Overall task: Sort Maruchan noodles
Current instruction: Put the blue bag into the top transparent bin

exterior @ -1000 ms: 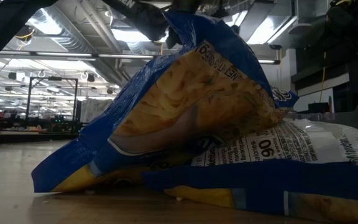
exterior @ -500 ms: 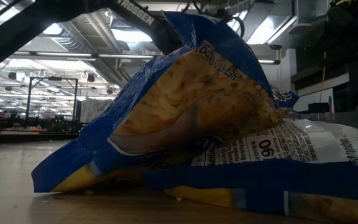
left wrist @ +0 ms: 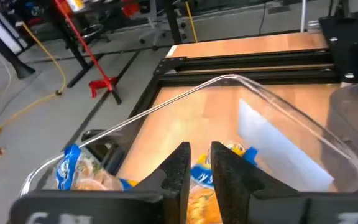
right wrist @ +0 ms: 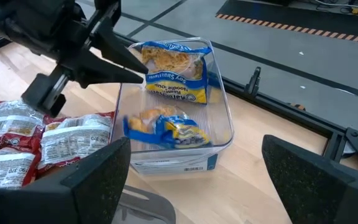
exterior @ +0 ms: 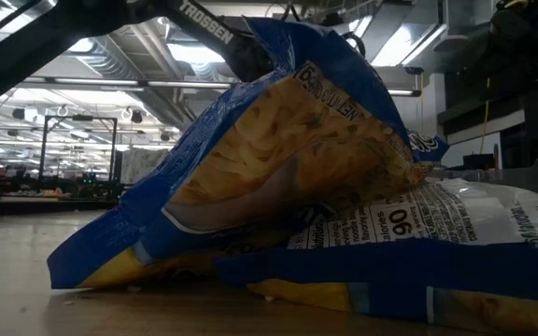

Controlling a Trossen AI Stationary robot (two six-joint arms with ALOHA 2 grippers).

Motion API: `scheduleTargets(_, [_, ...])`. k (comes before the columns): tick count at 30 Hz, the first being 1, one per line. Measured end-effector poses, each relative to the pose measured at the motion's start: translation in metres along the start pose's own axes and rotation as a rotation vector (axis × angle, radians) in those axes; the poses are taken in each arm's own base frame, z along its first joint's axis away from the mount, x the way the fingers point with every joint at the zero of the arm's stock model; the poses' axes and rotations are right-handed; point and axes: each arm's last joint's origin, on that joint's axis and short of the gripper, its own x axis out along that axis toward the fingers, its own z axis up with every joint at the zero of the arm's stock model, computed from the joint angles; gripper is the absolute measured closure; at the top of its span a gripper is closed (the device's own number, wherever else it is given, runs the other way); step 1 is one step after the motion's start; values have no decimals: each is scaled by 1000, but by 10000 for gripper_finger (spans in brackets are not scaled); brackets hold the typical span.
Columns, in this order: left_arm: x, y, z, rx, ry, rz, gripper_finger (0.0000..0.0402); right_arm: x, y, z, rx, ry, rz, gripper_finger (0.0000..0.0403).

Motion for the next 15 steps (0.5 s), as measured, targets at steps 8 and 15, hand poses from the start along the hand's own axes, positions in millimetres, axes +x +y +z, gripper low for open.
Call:
scheduleTargets(8, [-28,-5,29,-22,24,-69,315,0,0,0,0,5,6,52])
scheduleTargets(15, [-115,-40,71,72,263,-360,299,0,0,0,-2,7,6,52])
